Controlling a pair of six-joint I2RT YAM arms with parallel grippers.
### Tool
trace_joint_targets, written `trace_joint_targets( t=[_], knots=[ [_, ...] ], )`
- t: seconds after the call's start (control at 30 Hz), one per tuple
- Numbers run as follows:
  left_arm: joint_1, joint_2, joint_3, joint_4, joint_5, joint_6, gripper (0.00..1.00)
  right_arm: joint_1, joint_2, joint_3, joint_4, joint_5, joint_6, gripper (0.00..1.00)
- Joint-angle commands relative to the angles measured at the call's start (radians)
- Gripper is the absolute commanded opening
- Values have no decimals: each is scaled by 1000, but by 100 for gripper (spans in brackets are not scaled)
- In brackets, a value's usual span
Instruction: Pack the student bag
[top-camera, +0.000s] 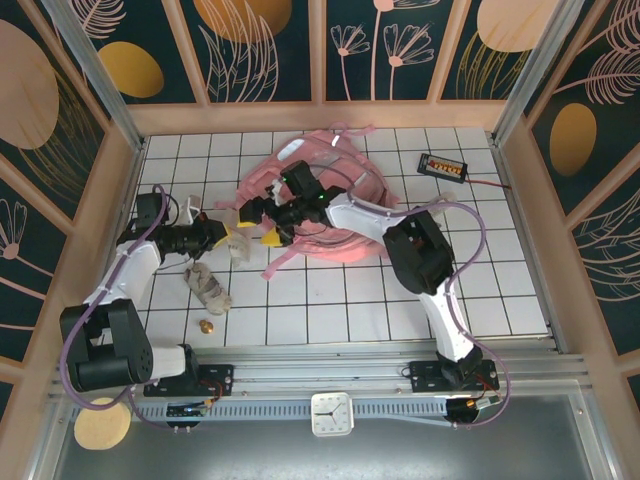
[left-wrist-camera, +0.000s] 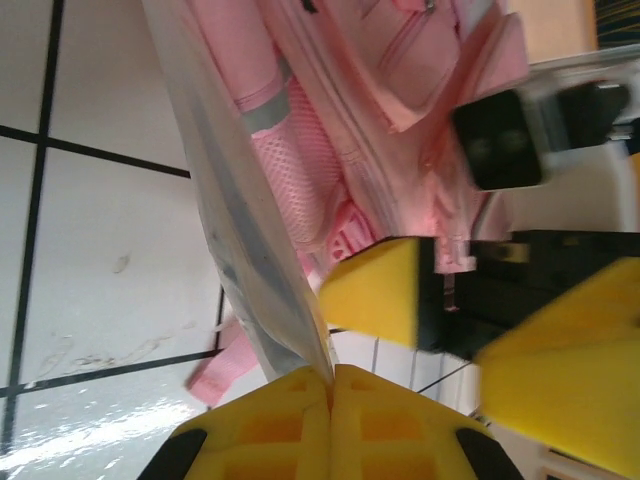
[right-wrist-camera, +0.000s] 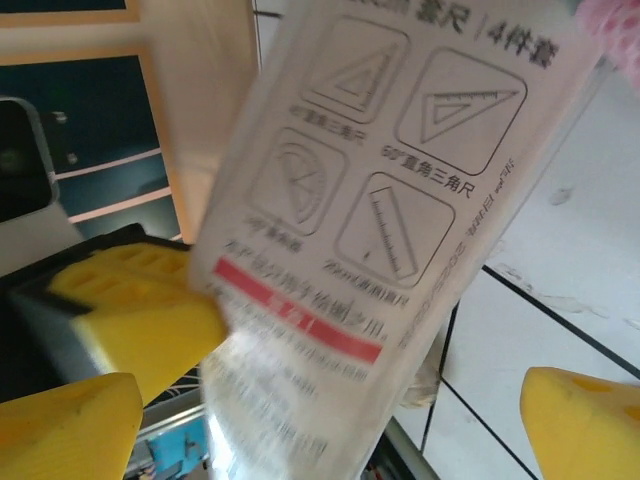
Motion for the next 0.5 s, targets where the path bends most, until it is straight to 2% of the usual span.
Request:
trace_joint_targets(
  t=[0.0, 0.1, 0.2, 0.3, 0.47],
  knots=[
    [-5, -40, -28, 107, 89, -50, 0, 4, 47, -35, 202, -77, 192, 96],
    [-5, -53, -59, 129, 93, -67, 0, 7, 77, -52, 351, -83, 309, 88],
    [-5, -66, -86, 127, 92, -62, 0, 8, 78, -74, 469, -35, 385, 77],
    [-5, -75, -107, 119, 91, -54, 0, 8, 67, -88, 512, 8, 401, 59],
    [-4, -78, -102, 82, 73, -25, 0, 5, 65, -88, 580, 17, 423, 34]
  ],
)
